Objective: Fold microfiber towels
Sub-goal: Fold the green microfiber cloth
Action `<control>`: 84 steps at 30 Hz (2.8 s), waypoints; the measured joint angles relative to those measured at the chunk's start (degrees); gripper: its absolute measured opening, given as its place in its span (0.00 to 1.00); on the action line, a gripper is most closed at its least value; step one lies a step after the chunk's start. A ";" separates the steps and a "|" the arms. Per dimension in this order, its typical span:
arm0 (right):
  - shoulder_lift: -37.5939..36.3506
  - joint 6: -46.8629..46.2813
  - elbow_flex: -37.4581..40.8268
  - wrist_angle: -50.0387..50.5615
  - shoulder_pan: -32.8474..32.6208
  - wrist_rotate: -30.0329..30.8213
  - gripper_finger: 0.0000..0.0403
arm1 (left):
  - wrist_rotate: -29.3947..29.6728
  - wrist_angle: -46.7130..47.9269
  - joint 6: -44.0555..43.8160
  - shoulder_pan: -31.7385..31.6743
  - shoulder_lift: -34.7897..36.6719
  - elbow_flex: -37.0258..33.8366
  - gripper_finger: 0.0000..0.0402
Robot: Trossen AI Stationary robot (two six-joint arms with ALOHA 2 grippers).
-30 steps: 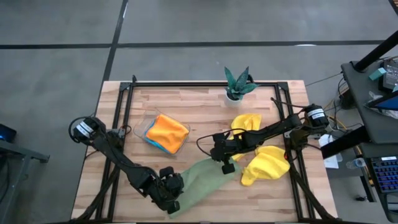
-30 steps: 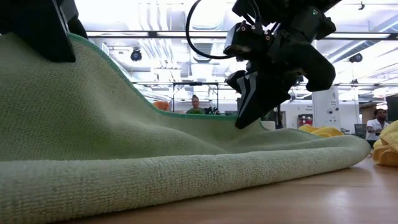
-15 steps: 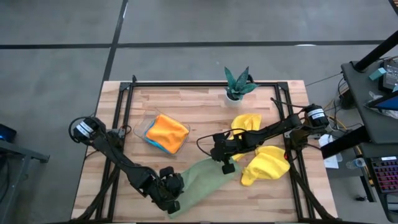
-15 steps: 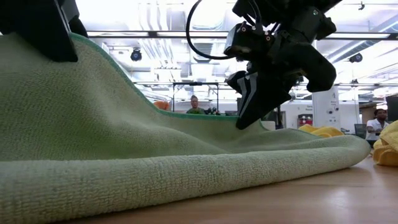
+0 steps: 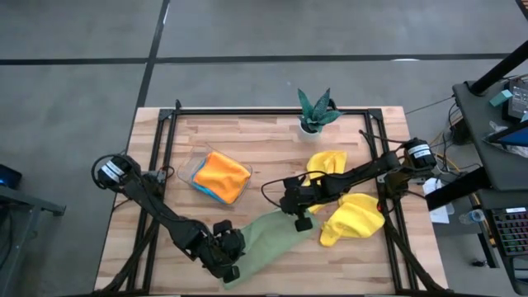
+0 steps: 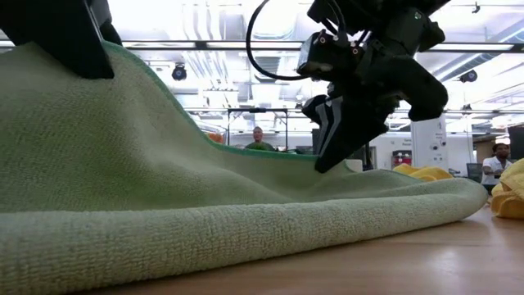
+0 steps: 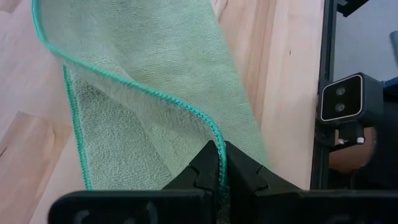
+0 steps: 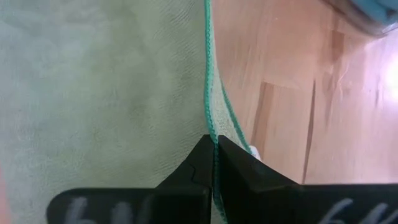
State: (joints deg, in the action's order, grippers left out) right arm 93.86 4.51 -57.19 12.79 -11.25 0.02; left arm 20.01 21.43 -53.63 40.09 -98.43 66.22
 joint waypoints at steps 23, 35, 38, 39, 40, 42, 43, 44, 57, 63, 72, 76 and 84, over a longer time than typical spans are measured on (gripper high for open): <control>-0.93 -6.95 -0.68 7.74 -5.27 -12.51 0.02 | -5.09 -5.55 0.10 -0.39 0.11 0.11 0.00; -1.01 -7.71 -0.68 11.43 -8.22 -7.33 0.02 | -6.11 -13.72 0.07 1.07 0.09 0.11 0.00; -0.80 -6.93 -0.61 11.34 -8.24 -6.97 0.02 | -6.10 -13.44 0.20 1.07 0.09 0.09 0.00; -0.79 -6.88 -0.61 11.30 -8.26 -6.96 0.02 | -6.10 -13.40 0.19 1.10 0.09 0.07 0.00; -0.79 -6.88 -0.61 11.26 -8.26 -6.96 0.02 | -6.10 -13.42 0.20 1.12 0.09 0.07 0.00; -0.79 -6.93 -0.61 11.13 -8.26 -6.81 0.02 | -6.10 -13.42 0.26 1.10 0.09 0.07 0.00; -0.79 -6.95 -0.61 11.09 -8.26 -6.45 0.02 | -6.10 -13.38 0.57 1.08 0.09 0.07 0.00; -0.76 -7.00 -0.57 10.89 -8.26 -5.94 0.02 | -6.10 -13.29 1.31 1.08 0.09 0.07 0.00; -0.74 -8.97 1.69 4.24 -8.24 -2.83 0.02 | -3.48 -10.26 3.47 0.90 0.09 -3.04 0.00; -0.72 -12.15 2.36 4.44 -8.24 -2.85 0.04 | -3.43 -15.07 -0.06 0.90 0.09 -6.68 0.02; -0.76 -13.64 0.21 10.60 -8.11 -2.98 0.30 | -7.64 -16.92 -0.10 1.43 0.09 -7.76 0.27; -1.41 -13.61 -1.27 15.58 -8.11 -2.96 0.41 | -12.26 -16.49 -0.22 1.99 0.09 -7.76 0.37; -3.77 -10.45 -2.33 16.49 -7.38 -1.72 0.51 | -11.74 -15.95 2.97 1.65 0.09 -7.95 0.42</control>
State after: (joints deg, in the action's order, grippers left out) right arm 90.10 -5.94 -59.52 29.28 -18.62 -1.70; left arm 8.27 5.48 -50.65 41.74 -98.35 58.27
